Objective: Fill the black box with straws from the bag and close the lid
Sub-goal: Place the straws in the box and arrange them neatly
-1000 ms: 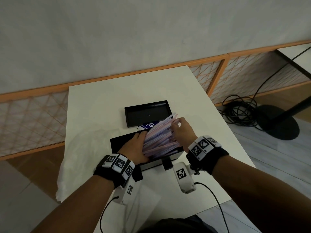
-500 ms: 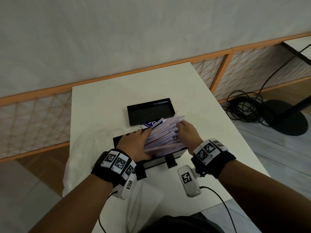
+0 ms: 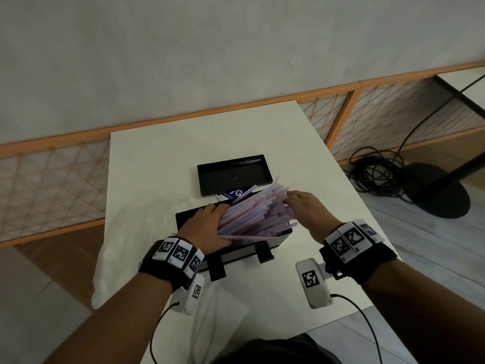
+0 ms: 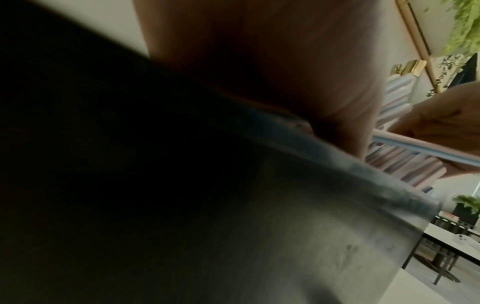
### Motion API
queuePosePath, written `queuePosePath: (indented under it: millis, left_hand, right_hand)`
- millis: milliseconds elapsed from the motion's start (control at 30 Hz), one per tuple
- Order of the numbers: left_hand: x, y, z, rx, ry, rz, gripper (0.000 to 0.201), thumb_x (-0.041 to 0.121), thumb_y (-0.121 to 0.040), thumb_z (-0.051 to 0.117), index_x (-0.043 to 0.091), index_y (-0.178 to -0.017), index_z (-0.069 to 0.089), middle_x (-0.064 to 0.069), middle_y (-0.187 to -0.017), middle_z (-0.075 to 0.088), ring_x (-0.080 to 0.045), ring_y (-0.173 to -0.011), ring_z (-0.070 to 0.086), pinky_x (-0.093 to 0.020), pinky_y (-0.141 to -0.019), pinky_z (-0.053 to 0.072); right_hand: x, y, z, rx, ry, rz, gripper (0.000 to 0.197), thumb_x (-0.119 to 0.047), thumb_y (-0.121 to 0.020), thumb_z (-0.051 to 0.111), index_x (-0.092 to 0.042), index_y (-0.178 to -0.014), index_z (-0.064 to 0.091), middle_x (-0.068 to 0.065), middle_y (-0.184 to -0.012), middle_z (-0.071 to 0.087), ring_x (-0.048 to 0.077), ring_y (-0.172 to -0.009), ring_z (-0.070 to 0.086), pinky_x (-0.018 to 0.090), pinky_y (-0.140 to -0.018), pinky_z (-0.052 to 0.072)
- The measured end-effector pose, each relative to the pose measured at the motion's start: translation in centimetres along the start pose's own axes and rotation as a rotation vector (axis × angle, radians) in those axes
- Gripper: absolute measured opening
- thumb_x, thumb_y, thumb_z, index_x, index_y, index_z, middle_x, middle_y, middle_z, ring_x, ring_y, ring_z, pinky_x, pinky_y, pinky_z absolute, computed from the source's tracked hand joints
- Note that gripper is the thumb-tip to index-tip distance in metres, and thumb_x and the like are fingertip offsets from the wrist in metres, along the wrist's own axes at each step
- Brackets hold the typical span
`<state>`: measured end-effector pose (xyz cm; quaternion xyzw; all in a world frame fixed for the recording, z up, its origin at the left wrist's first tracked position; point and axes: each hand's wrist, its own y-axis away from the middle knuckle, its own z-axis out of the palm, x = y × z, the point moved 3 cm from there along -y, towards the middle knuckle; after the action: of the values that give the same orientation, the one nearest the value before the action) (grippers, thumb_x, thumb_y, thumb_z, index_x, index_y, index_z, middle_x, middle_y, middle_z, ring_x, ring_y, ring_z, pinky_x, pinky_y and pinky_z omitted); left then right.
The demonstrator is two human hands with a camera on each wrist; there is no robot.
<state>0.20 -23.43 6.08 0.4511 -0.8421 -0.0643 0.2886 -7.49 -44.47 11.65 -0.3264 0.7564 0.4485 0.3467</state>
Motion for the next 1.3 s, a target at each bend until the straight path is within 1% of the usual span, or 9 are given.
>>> queuePosePath:
  millis: [67, 100, 233, 400, 500, 667, 867, 1033, 1300]
  left_hand:
    - [0.0, -0.1, 0.0, 0.017, 0.036, 0.003, 0.08, 0.046, -0.068, 0.069, 0.031, -0.137, 0.032, -0.005, -0.129, 0.046, -0.027, -0.119, 0.045, -0.047, -0.099, 0.044]
    - [0.1, -0.1, 0.0, 0.021, 0.056, 0.009, 0.079, 0.045, -0.069, 0.069, 0.03, -0.137, 0.032, -0.005, -0.129, 0.046, -0.026, -0.12, 0.044, -0.045, -0.101, 0.043]
    - [0.7, -0.3, -0.2, 0.044, 0.116, 0.047, 0.077, 0.045, -0.073, 0.068, 0.028, -0.14, 0.033, -0.006, -0.131, 0.045, -0.024, -0.121, 0.046, -0.04, -0.105, 0.04]
    - [2.2, -0.6, -0.4, 0.127, 0.202, 0.099, 0.071, 0.045, -0.083, 0.06, 0.021, -0.142, 0.029, -0.005, -0.138, 0.04, -0.022, -0.128, 0.041, -0.038, -0.11, 0.035]
    - [2.3, -0.6, 0.1, 0.138, 0.204, 0.082, 0.071, 0.044, -0.086, 0.056, 0.022, -0.145, 0.023, -0.004, -0.142, 0.038, -0.022, -0.131, 0.037, -0.041, -0.11, 0.034]
    - [1.2, -0.5, 0.4, 0.116, 0.074, 0.103, 0.075, 0.057, -0.084, 0.047, 0.027, -0.146, 0.018, -0.003, -0.142, 0.039, -0.024, -0.129, 0.04, -0.047, -0.104, 0.039]
    - [0.1, -0.2, 1.1, -0.02, -0.064, 0.003, 0.092, 0.072, -0.078, 0.042, 0.028, -0.148, 0.0, -0.007, -0.147, 0.032, -0.028, -0.131, 0.039, -0.048, -0.106, 0.036]
    - [-1.0, 0.3, 0.6, -0.047, 0.013, -0.016, 0.118, 0.087, -0.051, 0.049, 0.029, -0.146, 0.009, -0.004, -0.143, 0.04, -0.025, -0.124, 0.047, -0.047, -0.104, 0.039]
    - [-1.4, 0.7, 0.9, -0.012, 0.067, -0.034, 0.105, 0.068, -0.067, 0.064, 0.024, -0.147, 0.014, -0.007, -0.143, 0.037, -0.027, -0.124, 0.047, -0.044, -0.101, 0.044]
  right_hand:
    - [0.0, 0.4, 0.5, -0.05, 0.02, -0.018, 0.03, -0.02, -0.096, 0.039, -0.001, -0.086, 0.06, 0.02, -0.082, 0.061, 0.018, -0.072, 0.033, 0.043, -0.082, 0.045]
    - [0.0, 0.6, 0.8, -0.075, -0.019, -0.017, 0.032, -0.021, -0.098, 0.038, -0.001, -0.089, 0.062, 0.018, -0.087, 0.064, 0.02, -0.114, 0.05, 0.038, -0.085, 0.047]
    - [0.2, 0.7, 1.0, -0.104, -0.327, -0.003, 0.029, -0.011, -0.099, 0.033, -0.004, -0.078, 0.051, -0.003, -0.066, 0.049, 0.011, -0.058, 0.046, 0.018, -0.053, 0.038]
    - [0.6, 0.0, -1.0, -0.026, -0.666, 0.101, 0.032, 0.002, -0.096, 0.03, -0.004, -0.124, 0.044, 0.033, -0.094, 0.041, 0.023, -0.071, 0.042, 0.029, -0.061, 0.033]
    - [0.8, 0.0, -1.5, -0.075, -0.63, 0.089, 0.043, 0.006, -0.096, 0.026, 0.002, -0.138, 0.031, 0.038, -0.14, 0.027, 0.032, -0.103, 0.045, 0.031, -0.071, 0.042]
    - [1.4, -1.2, -2.8, 0.119, -0.235, 0.024, 0.041, -0.014, -0.098, 0.039, -0.008, -0.138, 0.04, 0.012, -0.12, 0.056, 0.024, -0.115, 0.051, 0.036, -0.101, 0.039]
    - [-1.2, -3.2, 0.6, 0.044, 0.177, -0.179, 0.069, -0.047, -0.096, 0.038, -0.009, -0.148, 0.017, 0.009, -0.154, 0.026, 0.023, -0.142, 0.027, 0.036, -0.117, 0.022]
    - [-2.7, -4.7, 2.5, -0.059, 0.399, -0.22, 0.05, -0.042, -0.096, 0.041, -0.003, -0.123, 0.055, 0.01, -0.111, 0.062, 0.024, -0.103, 0.057, 0.029, -0.084, 0.039]
    - [-2.8, -3.3, 1.8, -0.138, 0.56, -0.115, 0.062, -0.055, -0.095, 0.027, -0.003, -0.068, 0.049, 0.003, -0.059, 0.035, 0.019, -0.055, 0.037, 0.032, -0.063, 0.031]
